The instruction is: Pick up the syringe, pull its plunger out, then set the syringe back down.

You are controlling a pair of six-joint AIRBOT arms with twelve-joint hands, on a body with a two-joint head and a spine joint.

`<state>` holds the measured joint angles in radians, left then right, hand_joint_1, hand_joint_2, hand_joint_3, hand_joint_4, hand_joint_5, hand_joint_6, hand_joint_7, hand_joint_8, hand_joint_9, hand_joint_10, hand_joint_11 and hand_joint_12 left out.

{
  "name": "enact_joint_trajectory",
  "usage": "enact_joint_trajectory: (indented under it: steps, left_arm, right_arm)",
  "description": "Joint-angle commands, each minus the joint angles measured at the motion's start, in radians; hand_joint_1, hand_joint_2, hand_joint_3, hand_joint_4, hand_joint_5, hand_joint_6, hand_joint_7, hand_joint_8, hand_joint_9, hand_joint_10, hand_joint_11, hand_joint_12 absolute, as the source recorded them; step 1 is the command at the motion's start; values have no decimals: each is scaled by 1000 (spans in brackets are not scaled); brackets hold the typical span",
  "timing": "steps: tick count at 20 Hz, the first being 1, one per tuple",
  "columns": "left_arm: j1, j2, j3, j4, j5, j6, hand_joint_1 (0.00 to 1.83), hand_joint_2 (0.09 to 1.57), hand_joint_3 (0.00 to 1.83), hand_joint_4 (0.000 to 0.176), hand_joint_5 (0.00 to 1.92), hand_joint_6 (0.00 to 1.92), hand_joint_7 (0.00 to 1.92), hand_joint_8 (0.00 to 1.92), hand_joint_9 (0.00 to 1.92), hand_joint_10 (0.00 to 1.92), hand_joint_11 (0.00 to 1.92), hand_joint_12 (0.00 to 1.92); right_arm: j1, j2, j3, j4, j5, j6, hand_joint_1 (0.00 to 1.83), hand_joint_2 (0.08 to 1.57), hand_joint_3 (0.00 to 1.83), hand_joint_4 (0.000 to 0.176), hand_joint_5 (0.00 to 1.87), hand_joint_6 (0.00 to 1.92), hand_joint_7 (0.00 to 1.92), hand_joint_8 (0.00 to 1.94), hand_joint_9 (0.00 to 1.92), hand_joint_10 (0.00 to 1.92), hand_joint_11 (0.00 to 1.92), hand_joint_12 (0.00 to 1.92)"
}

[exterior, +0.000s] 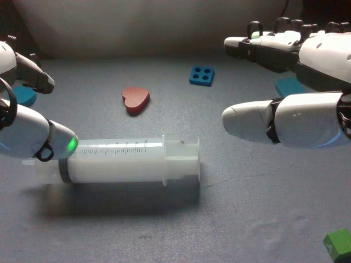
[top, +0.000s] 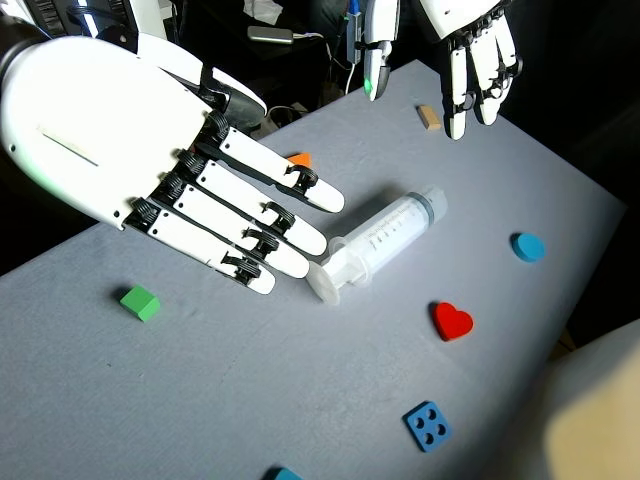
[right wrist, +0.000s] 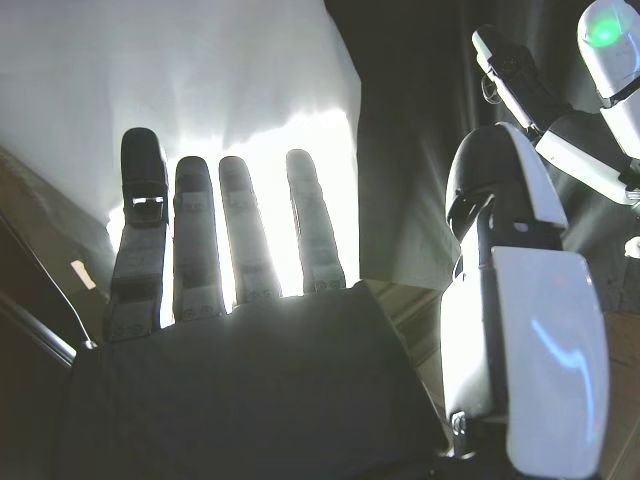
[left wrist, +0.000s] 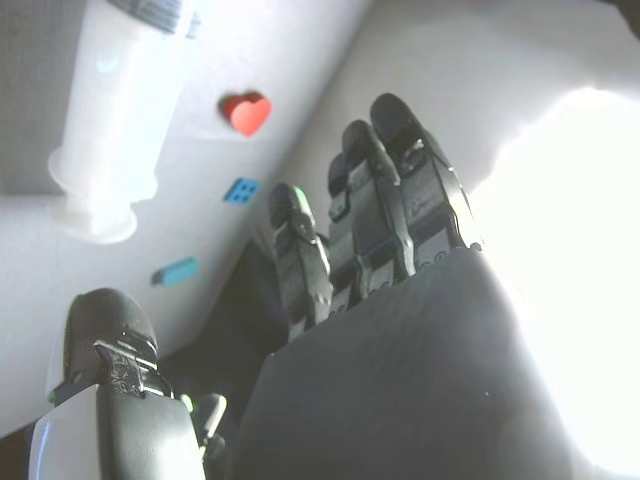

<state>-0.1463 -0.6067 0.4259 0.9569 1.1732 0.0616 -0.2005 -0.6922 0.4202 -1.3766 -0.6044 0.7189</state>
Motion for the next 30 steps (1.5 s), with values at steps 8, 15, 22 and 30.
enact_joint_trajectory:
  steps: [8, 15, 22, 30]
  left_arm:
    - [-8, 3, -13, 89, -29, 4, 46, 1085, 6, 115, 93, 2, 40, 0, 27, 2, 0, 302]
    - [30, 3, -11, 140, -87, -56, 198, 1023, 0, 115, 97, 2, 40, 1, 25, 0, 0, 293]
    - [138, -9, -6, 196, -136, -138, 630, 931, 0, 117, 42, 0, 16, 0, 5, 0, 0, 242]
    - [344, -91, 3, 365, -157, -389, 786, 960, 1, 127, 0, 0, 0, 0, 0, 0, 0, 61]
  right_arm:
    - [9, -2, -4, -58, 14, 16, 0, 978, 28, 112, 69, 10, 102, 4, 66, 15, 0, 775]
    - [9, -2, -4, -58, 15, 16, 0, 987, 12, 112, 71, 4, 105, 1, 64, 5, 0, 761]
    - [9, -2, -4, -58, 16, 17, 0, 988, 6, 112, 65, 0, 96, 0, 63, 2, 0, 778]
    - [6, -2, -4, -58, 17, 22, 0, 993, 6, 111, 62, 0, 93, 0, 61, 0, 0, 773]
